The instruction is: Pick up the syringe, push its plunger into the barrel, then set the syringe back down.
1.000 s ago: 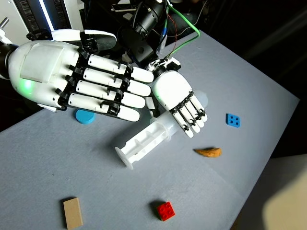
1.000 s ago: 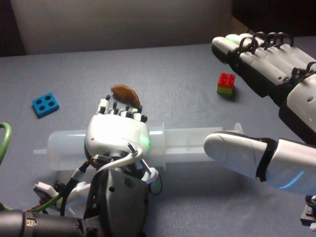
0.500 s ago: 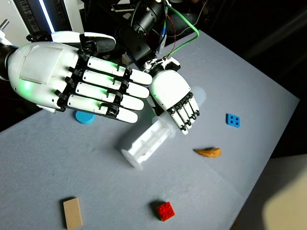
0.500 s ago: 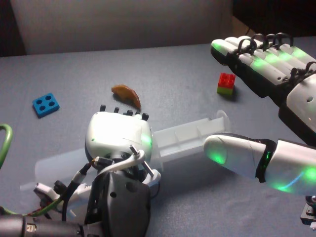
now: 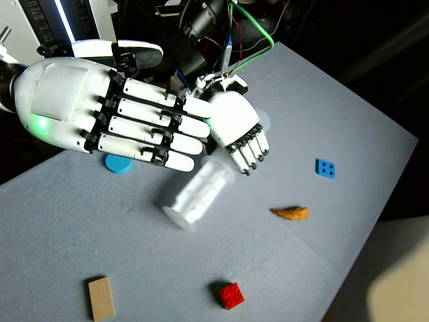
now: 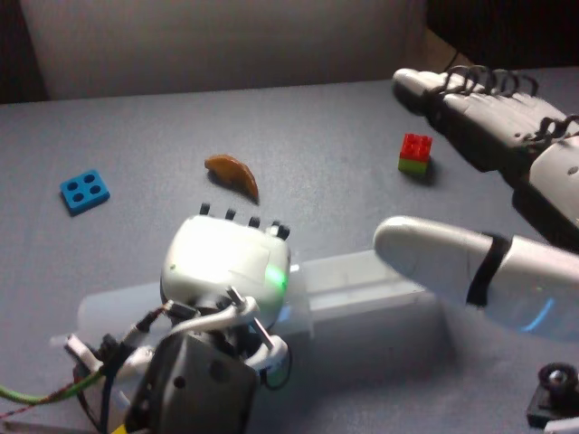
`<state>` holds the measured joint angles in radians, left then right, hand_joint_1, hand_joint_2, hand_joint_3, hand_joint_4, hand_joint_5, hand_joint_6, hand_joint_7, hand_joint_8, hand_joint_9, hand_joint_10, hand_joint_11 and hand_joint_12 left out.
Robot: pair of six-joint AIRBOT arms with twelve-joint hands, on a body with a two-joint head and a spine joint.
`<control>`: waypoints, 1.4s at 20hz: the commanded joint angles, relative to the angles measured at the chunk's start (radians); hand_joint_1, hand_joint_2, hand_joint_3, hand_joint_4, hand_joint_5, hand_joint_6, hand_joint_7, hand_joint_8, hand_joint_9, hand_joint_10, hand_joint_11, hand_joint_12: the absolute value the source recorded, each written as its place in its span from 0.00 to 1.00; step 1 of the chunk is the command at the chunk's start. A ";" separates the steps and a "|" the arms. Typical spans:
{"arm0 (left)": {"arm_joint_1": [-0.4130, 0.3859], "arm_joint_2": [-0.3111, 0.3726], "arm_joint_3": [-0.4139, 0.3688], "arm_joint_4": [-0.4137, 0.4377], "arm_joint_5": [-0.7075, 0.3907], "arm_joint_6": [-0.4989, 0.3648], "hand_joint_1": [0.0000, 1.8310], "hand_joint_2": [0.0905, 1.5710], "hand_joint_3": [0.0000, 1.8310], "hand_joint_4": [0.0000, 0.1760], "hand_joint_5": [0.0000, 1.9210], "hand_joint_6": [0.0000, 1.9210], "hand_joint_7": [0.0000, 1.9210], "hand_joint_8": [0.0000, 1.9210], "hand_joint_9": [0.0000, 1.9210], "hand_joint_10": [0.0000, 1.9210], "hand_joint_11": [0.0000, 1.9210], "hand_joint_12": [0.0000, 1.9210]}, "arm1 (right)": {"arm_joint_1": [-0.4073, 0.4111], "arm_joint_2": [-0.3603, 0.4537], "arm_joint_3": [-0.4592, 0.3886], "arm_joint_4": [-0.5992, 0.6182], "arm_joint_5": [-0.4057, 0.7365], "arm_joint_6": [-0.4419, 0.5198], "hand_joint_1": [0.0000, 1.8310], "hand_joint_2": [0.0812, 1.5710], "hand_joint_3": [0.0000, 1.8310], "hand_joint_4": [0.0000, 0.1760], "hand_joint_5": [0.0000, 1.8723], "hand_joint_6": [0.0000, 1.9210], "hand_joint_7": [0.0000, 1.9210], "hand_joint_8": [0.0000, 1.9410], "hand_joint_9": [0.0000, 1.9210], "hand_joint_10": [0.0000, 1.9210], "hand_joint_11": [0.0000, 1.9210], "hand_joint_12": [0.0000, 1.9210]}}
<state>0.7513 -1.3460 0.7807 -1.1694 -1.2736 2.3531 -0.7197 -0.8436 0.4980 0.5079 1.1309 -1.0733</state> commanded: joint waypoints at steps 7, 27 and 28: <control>-0.015 0.133 -0.009 0.279 0.152 -0.068 0.81 0.69 0.00 0.00 0.47 0.50 0.43 0.58 0.48 0.56 0.46 0.77 | 0.037 0.023 -0.009 0.145 0.215 0.150 0.01 0.64 0.00 0.00 0.05 0.00 0.05 0.00 0.05 0.00 0.00 0.23; -0.185 0.265 0.031 0.301 0.411 -0.028 0.81 0.74 0.00 0.00 0.37 0.66 0.35 0.66 0.42 0.61 0.38 0.84 | 0.120 -0.082 -0.039 0.644 0.028 0.200 0.03 0.64 0.00 0.00 0.05 0.00 0.05 0.00 0.05 0.00 0.00 0.24; -0.185 0.266 0.031 0.301 0.411 -0.028 0.81 0.74 0.00 0.00 0.37 0.66 0.35 0.66 0.42 0.61 0.38 0.84 | 0.129 -0.091 -0.035 0.654 0.040 0.197 0.03 0.64 0.00 0.00 0.05 0.00 0.05 0.00 0.05 0.00 0.00 0.24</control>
<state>0.5877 -1.0878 0.8101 -0.9436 -0.7761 2.3180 -0.5991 -0.9432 0.4652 1.2465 1.0878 -0.8841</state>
